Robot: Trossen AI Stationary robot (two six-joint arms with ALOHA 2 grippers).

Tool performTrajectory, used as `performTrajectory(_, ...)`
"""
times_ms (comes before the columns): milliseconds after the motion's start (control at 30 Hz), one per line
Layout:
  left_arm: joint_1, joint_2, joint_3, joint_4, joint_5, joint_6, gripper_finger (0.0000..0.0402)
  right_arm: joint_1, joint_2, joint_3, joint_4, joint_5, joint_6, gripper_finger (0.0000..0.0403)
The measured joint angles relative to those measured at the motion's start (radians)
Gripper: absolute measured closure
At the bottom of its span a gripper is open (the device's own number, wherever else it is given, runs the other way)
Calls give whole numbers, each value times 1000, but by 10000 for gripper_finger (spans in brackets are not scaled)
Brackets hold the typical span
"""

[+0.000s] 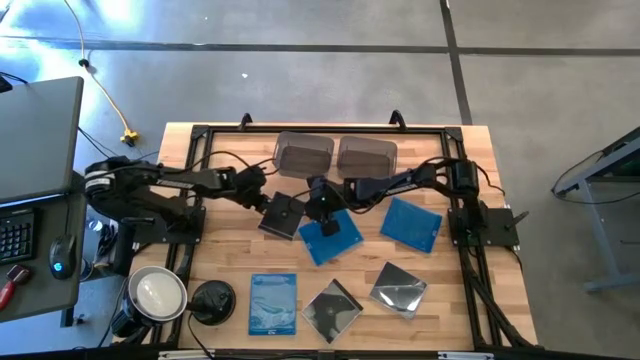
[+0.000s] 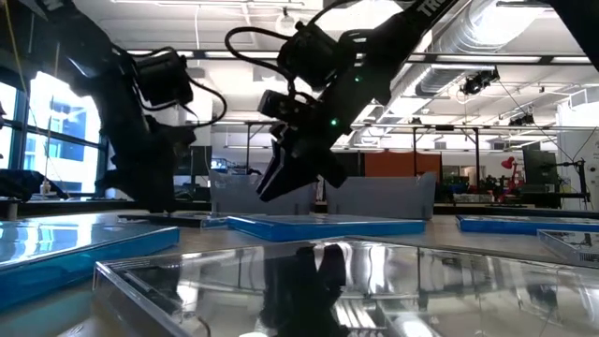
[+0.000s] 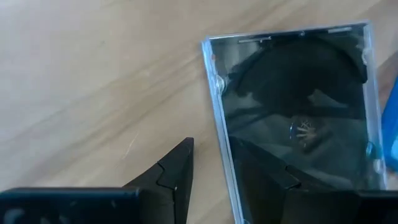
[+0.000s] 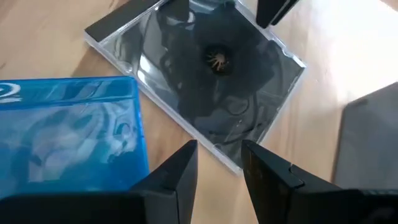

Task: Pick & place jewel cases by type
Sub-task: Put the top black cd case into the left black bin

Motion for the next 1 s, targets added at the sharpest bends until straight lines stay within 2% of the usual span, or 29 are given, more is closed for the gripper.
performTrajectory(300,0,20,-4,90,39,-15,283,-25,23,0,3,-3,-83,284)
performTrajectory(400,0,22,-4,89,75,-29,283,-24,41,0,7,-2,-114,284)
performTrajectory(633,0,28,-4,88,81,-38,283,-17,41,1,-3,42,-161,284)
performTrajectory(867,0,28,-4,88,91,-38,283,9,35,0,-14,-37,-149,284)
performTrajectory(1000,0,28,-4,89,90,-29,283,39,34,0,-10,28,-214,284)
